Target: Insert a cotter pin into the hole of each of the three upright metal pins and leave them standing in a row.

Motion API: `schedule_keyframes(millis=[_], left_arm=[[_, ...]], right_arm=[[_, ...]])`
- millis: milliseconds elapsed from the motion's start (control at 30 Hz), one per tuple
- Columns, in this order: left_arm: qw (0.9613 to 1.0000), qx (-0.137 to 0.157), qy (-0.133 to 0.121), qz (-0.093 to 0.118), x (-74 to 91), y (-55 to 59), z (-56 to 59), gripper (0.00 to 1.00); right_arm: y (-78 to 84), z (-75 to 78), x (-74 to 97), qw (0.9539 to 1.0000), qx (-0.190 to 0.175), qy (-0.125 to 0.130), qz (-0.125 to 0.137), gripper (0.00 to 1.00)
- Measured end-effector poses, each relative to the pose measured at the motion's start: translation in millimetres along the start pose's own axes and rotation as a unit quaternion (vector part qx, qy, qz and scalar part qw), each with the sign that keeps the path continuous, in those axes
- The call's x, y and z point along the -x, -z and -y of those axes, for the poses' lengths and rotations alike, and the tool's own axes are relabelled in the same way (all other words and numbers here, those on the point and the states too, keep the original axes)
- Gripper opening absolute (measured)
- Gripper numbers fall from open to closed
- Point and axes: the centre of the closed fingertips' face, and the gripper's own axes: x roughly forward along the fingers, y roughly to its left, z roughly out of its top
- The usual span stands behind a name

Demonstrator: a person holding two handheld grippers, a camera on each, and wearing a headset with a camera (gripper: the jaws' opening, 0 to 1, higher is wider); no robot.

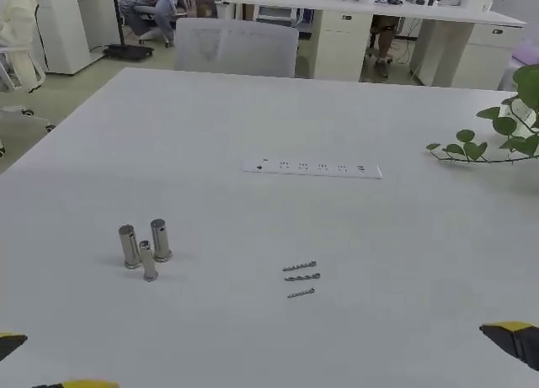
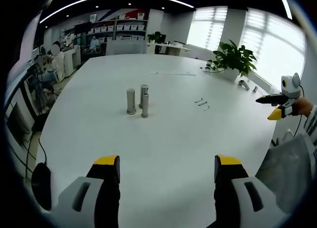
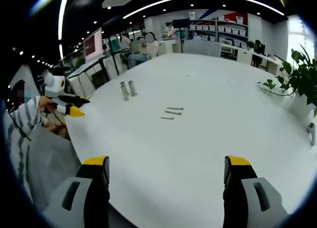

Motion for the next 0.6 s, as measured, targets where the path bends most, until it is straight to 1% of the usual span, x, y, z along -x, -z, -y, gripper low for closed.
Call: schedule_keyframes(millis=[33, 200, 267, 333, 367, 433, 533, 567, 600], left_arm=[[1.0000, -0.003, 0.001, 0.002, -1.7, -2.8, -0.6, 0.77], [0.9999, -0.002, 0.012, 0.007, -8.4, -12.3, -4.1, 0.76], [0.9998, -0.009, 0.016, 0.006, -11.5, -15.5, -7.3, 0.75], [0.9998, -0.008, 0.018, 0.006, -13.1, -19.5, -12.5, 0.75], [0.9998, -0.005, 0.018, 0.010, -13.5, -23.3, -15.1, 0.75], [0.9998, -0.001, 0.015, 0.015, -14.4, -28.2, -20.1, 0.75], [0.9998, -0.010, 0.008, 0.018, -17.8, -34.5, -27.1, 0.75], [0.9997, -0.009, 0.009, 0.020, -18.9, -36.4, -28.2, 0.75], [0.9995, 0.003, 0.014, 0.028, -21.2, -40.8, -28.5, 0.75]], right_arm=[[-0.1, 0.6, 0.2, 1.0000, 0.000, 0.001, 0.000, 0.97], [-0.5, 3.5, 1.2, 1.0000, -0.001, 0.004, 0.000, 0.97], [0.0, 4.7, 1.7, 1.0000, -0.002, 0.006, -0.002, 0.97], [0.3, 5.4, 2.3, 1.0000, -0.001, 0.008, -0.003, 0.97], [0.7, 5.3, 2.6, 1.0000, -0.001, 0.007, -0.003, 0.97], [2.7, 5.4, 2.6, 1.0000, -0.003, 0.007, -0.006, 0.97], [4.2, 4.4, 2.4, 1.0000, -0.005, 0.005, -0.005, 0.97], [4.4, 3.8, 2.4, 1.0000, -0.007, 0.004, -0.005, 0.97], [4.7, 3.1, 2.4, 1.0000, -0.007, 0.002, -0.006, 0.97]])
